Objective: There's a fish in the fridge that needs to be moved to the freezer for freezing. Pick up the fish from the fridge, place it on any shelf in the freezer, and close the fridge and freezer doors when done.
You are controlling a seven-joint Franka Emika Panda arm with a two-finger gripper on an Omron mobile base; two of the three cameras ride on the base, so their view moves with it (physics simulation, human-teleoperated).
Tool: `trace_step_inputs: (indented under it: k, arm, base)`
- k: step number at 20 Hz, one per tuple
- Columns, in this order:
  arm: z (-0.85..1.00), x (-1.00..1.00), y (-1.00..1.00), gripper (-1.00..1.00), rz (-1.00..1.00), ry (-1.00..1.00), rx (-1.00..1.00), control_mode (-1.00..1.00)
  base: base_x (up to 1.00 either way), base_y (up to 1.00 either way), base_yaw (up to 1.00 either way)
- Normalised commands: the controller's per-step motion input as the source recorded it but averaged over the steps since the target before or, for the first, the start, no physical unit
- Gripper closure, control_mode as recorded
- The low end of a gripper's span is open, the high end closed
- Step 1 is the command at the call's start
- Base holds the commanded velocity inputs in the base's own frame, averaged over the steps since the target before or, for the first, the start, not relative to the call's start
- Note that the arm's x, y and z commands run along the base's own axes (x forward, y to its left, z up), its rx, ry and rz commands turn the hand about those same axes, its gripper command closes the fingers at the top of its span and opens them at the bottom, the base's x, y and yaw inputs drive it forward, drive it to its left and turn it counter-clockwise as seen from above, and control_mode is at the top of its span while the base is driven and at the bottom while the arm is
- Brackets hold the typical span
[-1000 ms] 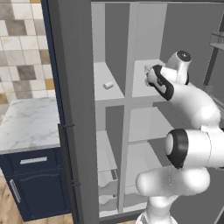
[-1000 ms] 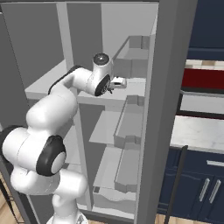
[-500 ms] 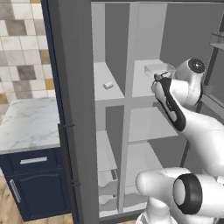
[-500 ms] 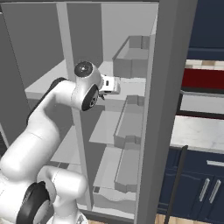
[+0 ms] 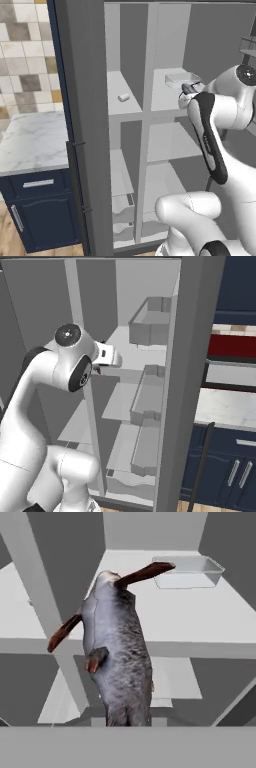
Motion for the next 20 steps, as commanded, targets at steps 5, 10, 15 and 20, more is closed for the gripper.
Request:
trace_step_inputs:
  k: [5, 10, 15, 20]
  arm:
    - [0.33, -0.91, 0.31, 1.0, 0.0, -0.15, 0.09, -1.0]
    - [0.31, -0.67, 0.53, 1.0, 0.0, -0.09, 0.08, -1.0]
    - [0.28, -0.4, 0.51, 1.0, 0.0, -0.11, 0.01, -1.0]
    - [0.06, -0.17, 0.79, 1.0, 0.0, -0.03, 0.0, -1.0]
  base:
    - [0.0, 0.0, 0.0]
    - [0.0, 0.0, 0.0]
    - [0.0, 0.0, 0.0]
    - [0.0, 0.0, 0.0]
